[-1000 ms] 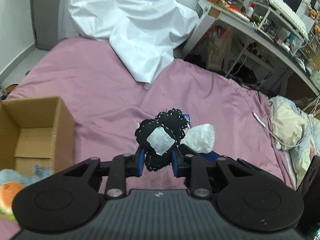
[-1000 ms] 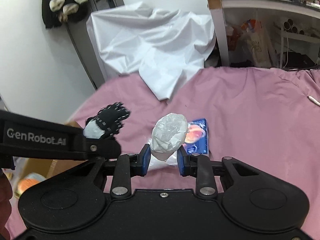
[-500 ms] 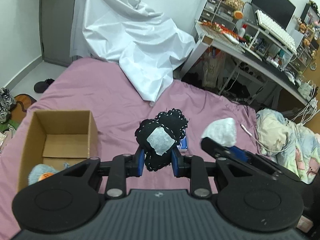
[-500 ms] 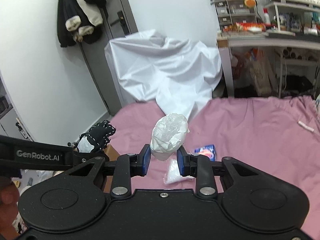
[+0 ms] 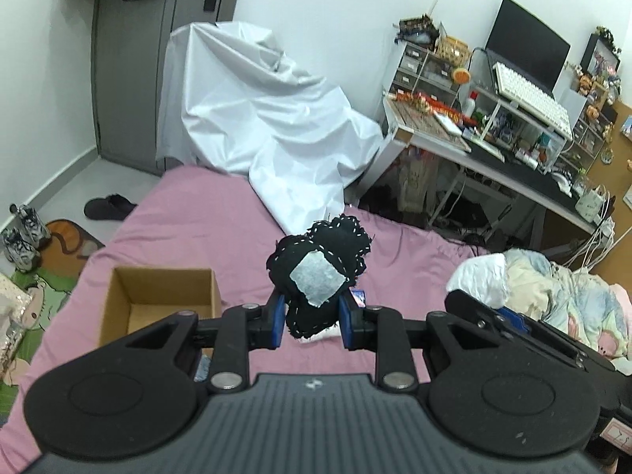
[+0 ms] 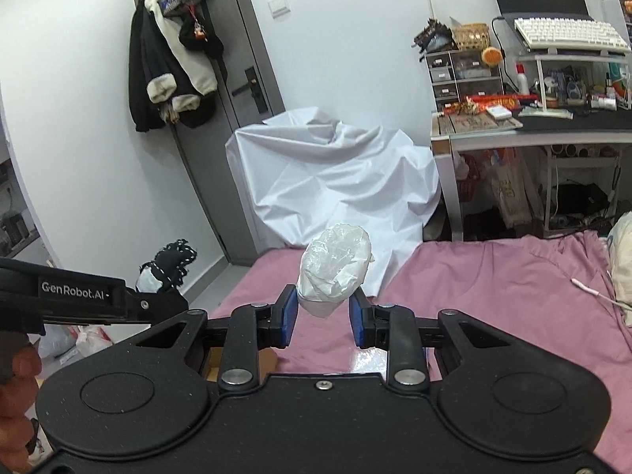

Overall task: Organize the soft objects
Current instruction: 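Carry both held plushes over the cardboard box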

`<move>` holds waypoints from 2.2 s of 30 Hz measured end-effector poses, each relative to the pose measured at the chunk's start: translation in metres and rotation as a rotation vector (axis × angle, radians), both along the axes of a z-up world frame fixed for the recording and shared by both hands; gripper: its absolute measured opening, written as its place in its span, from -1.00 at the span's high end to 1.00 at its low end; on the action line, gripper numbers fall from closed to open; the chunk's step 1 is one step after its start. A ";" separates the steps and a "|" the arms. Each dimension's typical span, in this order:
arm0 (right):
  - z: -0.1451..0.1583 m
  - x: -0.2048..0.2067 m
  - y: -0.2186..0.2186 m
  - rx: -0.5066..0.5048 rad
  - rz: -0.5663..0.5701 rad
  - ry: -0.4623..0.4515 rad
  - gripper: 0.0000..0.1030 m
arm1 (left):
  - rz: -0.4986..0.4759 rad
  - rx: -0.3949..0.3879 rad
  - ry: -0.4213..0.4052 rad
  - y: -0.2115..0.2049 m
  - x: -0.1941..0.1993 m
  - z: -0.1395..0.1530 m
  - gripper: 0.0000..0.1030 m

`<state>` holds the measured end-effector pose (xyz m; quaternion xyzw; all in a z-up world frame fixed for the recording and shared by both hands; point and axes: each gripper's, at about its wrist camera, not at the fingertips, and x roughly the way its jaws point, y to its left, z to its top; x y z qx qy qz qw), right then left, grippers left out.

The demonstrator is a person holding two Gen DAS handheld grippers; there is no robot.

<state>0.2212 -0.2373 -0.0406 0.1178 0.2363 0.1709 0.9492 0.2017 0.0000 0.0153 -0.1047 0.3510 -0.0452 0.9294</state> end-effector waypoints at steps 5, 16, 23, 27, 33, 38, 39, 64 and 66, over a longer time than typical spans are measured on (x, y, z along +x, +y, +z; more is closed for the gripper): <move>0.013 -0.010 0.000 0.000 0.008 -0.030 0.47 | 0.016 0.005 -0.024 0.009 -0.014 0.013 0.50; 0.022 -0.024 0.005 -0.001 0.012 -0.057 0.47 | 0.041 0.002 -0.031 0.025 -0.031 0.017 0.49; 0.020 -0.026 0.013 -0.020 0.044 -0.060 0.47 | 0.061 -0.023 -0.027 0.040 -0.034 0.009 0.49; 0.018 -0.023 0.019 -0.032 0.061 -0.065 0.47 | 0.075 -0.017 -0.018 0.050 -0.031 0.001 0.49; 0.011 -0.014 0.033 -0.031 0.087 -0.057 0.47 | 0.085 0.000 -0.010 0.063 -0.022 -0.015 0.49; 0.002 -0.008 0.047 -0.021 0.119 -0.040 0.47 | 0.092 -0.008 0.007 0.074 -0.013 -0.031 0.49; 0.000 -0.007 0.049 -0.022 0.125 -0.039 0.47 | 0.092 -0.008 0.009 0.076 -0.011 -0.034 0.49; -0.064 0.042 0.151 -0.059 0.337 0.130 0.46 | 0.147 -0.007 0.170 0.149 0.043 -0.137 0.44; -0.070 0.043 0.157 -0.074 0.350 0.142 0.46 | 0.138 0.000 0.188 0.151 0.046 -0.145 0.44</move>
